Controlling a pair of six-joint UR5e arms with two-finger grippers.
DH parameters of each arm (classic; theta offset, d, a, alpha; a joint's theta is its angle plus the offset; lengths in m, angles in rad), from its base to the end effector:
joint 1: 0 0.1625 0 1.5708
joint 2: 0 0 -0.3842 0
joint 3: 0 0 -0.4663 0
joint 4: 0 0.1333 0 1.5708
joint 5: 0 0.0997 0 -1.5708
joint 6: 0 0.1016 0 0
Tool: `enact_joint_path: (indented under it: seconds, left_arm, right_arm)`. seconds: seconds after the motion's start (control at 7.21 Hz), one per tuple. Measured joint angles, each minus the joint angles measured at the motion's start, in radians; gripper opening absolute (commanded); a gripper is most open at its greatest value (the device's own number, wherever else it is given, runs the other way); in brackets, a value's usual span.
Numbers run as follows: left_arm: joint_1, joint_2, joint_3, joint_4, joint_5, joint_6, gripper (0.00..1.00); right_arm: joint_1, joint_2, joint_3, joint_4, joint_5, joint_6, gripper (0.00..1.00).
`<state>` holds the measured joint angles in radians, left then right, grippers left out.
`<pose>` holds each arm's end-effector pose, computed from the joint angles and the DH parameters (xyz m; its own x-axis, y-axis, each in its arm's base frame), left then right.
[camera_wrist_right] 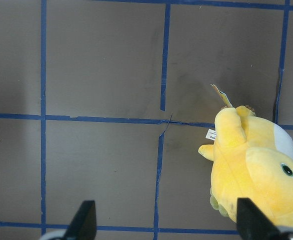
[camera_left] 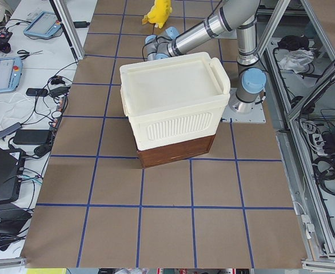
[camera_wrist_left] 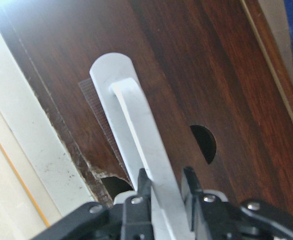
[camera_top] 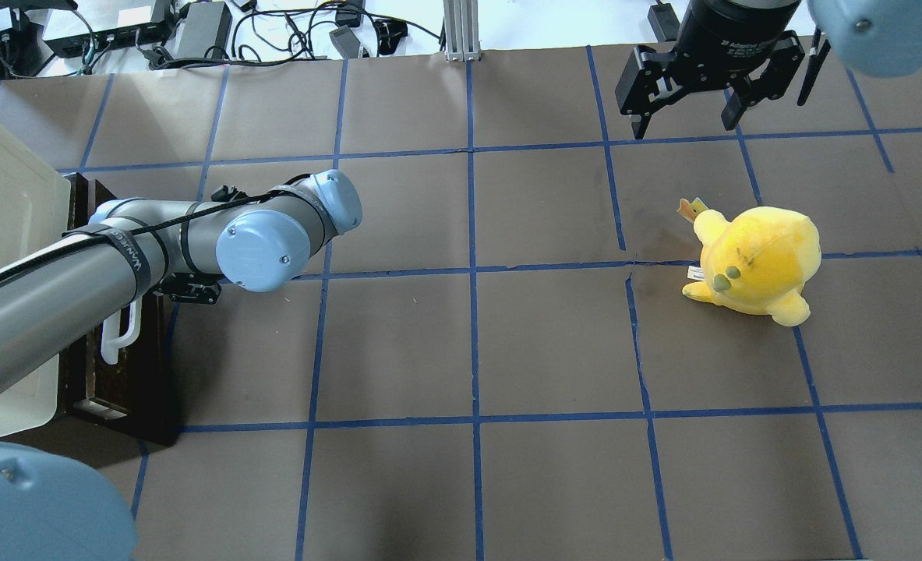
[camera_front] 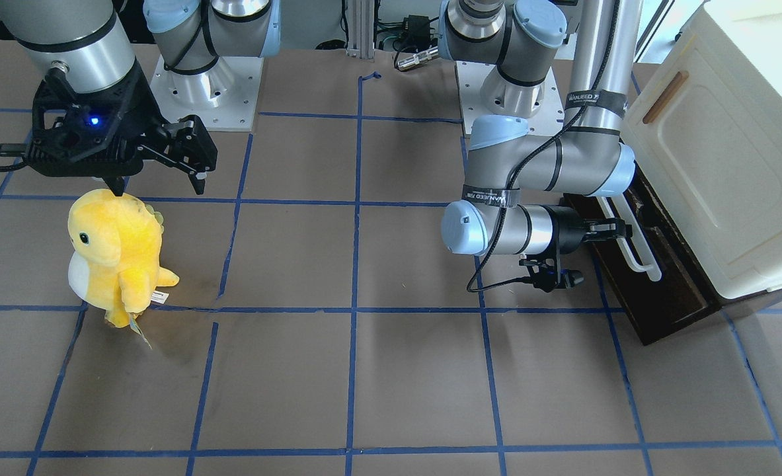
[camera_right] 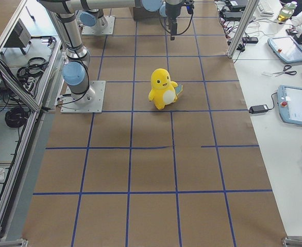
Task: Pull drawer sideways
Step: 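Pull the handle with the left gripper, sliding the drawer out of the cabinet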
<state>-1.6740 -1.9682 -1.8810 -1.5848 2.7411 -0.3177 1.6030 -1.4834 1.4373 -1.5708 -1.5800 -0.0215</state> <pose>-0.0964 -0.5447 0.1181 -0.3330 0.3797 -0.8631 -0.0281 0.9109 0.4116 0.1517 -0.5990 0.4698 -0.9985 -0.0532 0.0102 -0.0536 0.9975 -0.0459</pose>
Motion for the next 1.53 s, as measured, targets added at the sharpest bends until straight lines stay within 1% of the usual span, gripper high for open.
enact_joint_path:
  seconds: [1.53]
  left_arm:
    - [-0.065, -0.009, 0.0, 0.006, -0.018, -0.015, 0.0]
  right_arm:
    - [0.0, 0.0, 0.0, 0.0, 0.0, 0.0, 1.0]
